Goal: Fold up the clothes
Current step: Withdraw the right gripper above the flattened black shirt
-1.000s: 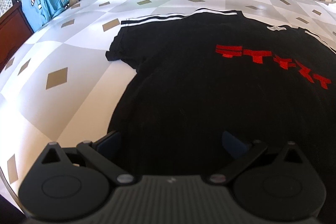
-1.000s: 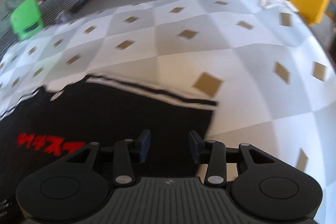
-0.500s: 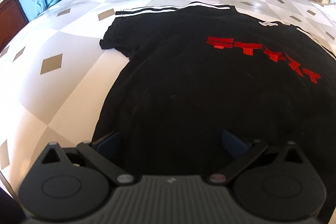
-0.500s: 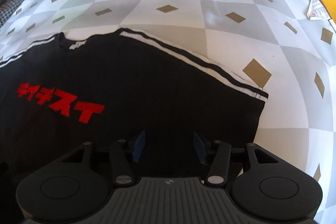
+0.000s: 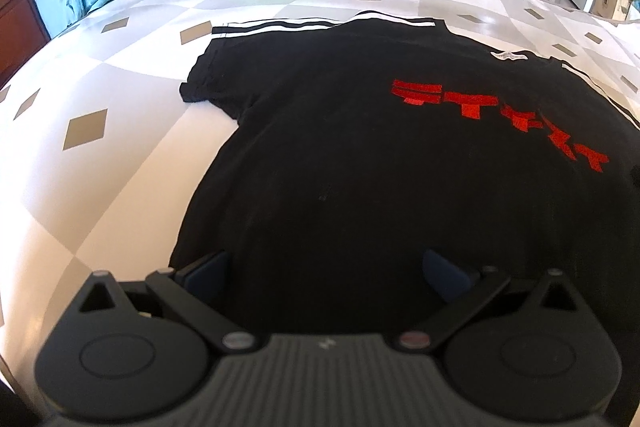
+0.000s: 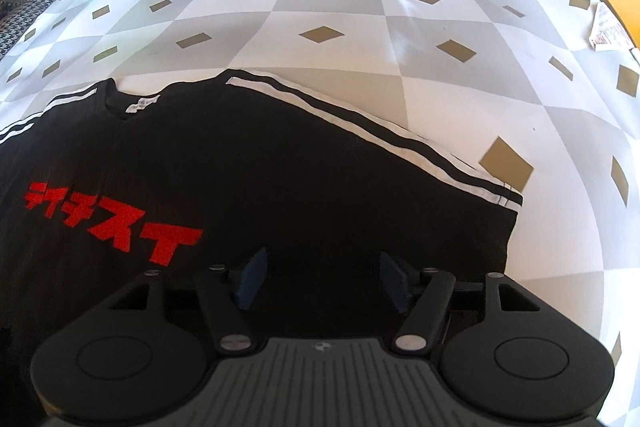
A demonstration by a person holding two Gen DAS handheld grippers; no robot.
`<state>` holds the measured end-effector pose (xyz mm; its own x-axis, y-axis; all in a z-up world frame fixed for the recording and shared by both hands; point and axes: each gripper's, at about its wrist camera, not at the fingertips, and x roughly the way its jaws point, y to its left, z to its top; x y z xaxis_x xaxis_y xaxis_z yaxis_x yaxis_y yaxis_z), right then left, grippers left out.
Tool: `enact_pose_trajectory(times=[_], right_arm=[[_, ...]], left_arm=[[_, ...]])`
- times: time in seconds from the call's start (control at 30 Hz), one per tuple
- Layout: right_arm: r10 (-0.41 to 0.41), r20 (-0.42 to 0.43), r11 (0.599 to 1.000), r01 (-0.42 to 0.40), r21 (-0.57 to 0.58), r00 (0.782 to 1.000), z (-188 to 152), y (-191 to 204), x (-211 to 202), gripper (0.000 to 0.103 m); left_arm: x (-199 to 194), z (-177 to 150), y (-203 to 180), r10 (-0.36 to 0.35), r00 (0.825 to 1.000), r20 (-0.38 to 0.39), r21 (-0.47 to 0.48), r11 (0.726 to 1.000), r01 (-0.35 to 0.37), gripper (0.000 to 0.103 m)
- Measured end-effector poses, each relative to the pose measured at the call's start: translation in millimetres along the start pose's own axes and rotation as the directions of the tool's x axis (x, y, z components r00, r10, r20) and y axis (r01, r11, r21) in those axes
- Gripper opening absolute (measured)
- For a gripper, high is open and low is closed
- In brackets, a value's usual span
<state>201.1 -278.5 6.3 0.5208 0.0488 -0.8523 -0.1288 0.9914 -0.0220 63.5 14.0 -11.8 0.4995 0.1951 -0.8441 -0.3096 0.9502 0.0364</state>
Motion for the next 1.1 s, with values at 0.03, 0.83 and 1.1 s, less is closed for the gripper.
enact_pose_trajectory(times=[0.03, 0.83, 1.1], right_arm=[[0.000, 0.002, 1.000, 0.000, 0.000, 1.000, 1, 1, 1, 0.065], [-0.019, 0.046, 1.000, 0.019, -0.004, 0.999, 30, 20, 26, 0.073], [-0.009, 0.000, 1.000, 0.009, 0.010, 1.000, 37, 20, 25, 0.073]], left_arm=[[1, 1, 0, 0.000, 1.000, 0.001, -0.001, 1.000, 0.000, 0.103], [9, 9, -17, 0.005, 1.000, 0.028, -0.010, 1.000, -0.004, 0.103], [8, 13, -16, -0.005, 1.000, 0.006, -0.009, 1.000, 0.005, 0.103]])
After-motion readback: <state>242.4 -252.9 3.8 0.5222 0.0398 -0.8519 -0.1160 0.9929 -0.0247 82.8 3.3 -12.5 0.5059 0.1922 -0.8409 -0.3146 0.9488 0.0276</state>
